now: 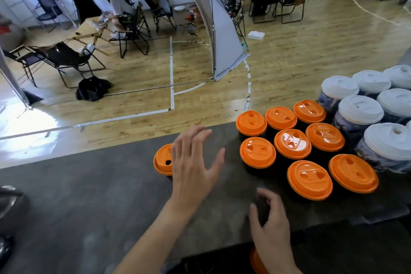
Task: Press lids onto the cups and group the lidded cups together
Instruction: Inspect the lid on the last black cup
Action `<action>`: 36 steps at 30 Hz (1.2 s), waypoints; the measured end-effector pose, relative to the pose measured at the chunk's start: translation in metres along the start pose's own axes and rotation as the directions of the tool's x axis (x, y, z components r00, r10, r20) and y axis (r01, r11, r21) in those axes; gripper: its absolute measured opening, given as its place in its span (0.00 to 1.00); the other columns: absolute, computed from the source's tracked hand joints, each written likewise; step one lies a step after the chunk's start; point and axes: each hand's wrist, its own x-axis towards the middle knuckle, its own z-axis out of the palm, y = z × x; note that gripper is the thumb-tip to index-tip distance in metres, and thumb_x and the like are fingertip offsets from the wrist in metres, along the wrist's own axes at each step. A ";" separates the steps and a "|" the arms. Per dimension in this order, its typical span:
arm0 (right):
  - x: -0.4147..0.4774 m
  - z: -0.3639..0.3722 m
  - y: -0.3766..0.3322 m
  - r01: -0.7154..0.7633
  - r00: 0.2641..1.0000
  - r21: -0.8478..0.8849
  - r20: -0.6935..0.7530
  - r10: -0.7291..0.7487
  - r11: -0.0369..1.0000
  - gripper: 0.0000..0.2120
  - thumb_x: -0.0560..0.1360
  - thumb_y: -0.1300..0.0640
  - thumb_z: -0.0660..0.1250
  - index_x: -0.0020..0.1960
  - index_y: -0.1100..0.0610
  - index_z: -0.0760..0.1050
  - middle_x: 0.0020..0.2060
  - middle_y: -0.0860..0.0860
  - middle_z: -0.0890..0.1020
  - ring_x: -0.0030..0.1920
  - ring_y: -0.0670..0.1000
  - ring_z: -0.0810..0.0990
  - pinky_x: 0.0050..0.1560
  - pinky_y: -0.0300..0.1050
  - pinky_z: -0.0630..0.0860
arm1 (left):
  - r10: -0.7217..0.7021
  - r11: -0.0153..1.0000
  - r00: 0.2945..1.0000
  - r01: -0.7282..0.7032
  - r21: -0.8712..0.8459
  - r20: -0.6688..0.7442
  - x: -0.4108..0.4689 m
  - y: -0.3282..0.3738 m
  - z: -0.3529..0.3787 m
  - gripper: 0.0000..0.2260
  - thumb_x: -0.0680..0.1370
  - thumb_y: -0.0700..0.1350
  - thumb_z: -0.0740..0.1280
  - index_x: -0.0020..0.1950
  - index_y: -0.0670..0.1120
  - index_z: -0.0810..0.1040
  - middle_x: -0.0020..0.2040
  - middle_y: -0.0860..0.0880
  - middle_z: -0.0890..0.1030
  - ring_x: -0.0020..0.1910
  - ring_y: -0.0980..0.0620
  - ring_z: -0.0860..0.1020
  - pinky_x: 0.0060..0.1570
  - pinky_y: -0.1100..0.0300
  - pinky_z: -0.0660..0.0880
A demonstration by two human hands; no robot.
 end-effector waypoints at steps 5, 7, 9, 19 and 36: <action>0.004 0.024 -0.027 0.091 0.982 0.031 0.163 -0.095 0.995 0.13 0.78 0.64 0.68 0.58 0.50 0.77 0.55 0.42 0.80 0.59 0.43 0.78 0.61 0.40 0.75 | -0.446 0.895 0.745 0.356 0.271 0.496 0.016 -0.073 -0.043 0.41 0.69 0.67 0.75 0.75 0.49 0.67 0.73 0.48 0.69 0.74 0.43 0.66 0.73 0.49 0.62; 0.010 0.033 -0.042 0.076 0.966 0.086 0.240 -0.095 0.993 0.11 0.80 0.60 0.67 0.59 0.49 0.77 0.54 0.41 0.81 0.58 0.43 0.80 0.59 0.38 0.75 | -0.370 0.919 0.688 0.370 0.136 0.625 0.006 -0.083 -0.051 0.35 0.70 0.62 0.78 0.72 0.52 0.70 0.68 0.53 0.71 0.68 0.49 0.70 0.69 0.53 0.69; 0.017 0.042 -0.060 0.006 0.944 0.176 0.324 -0.063 0.984 0.10 0.80 0.57 0.67 0.60 0.49 0.77 0.55 0.42 0.82 0.58 0.41 0.80 0.58 0.34 0.76 | -0.257 0.948 0.721 0.317 0.023 0.644 -0.012 -0.081 -0.058 0.32 0.70 0.61 0.79 0.70 0.56 0.71 0.67 0.57 0.67 0.65 0.55 0.69 0.66 0.54 0.71; 0.011 0.094 -0.075 -0.180 0.876 0.335 0.483 -0.004 0.925 0.18 0.80 0.43 0.58 0.53 0.54 0.80 0.46 0.45 0.84 0.51 0.44 0.82 0.54 0.41 0.75 | -0.290 0.840 0.829 0.460 -0.287 0.479 -0.085 -0.072 -0.073 0.40 0.66 0.51 0.85 0.73 0.50 0.68 0.66 0.54 0.75 0.66 0.58 0.75 0.67 0.62 0.71; -0.017 0.072 -0.184 -0.579 0.632 0.386 0.769 0.096 0.718 0.40 0.71 0.27 0.56 0.63 0.61 0.77 0.42 0.63 0.83 0.35 0.58 0.79 0.38 0.50 0.79 | -0.362 0.090 0.657 0.731 -0.677 0.662 -0.032 -0.062 -0.135 0.42 0.68 0.69 0.74 0.65 0.35 0.76 0.51 0.30 0.77 0.43 0.38 0.74 0.34 0.50 0.71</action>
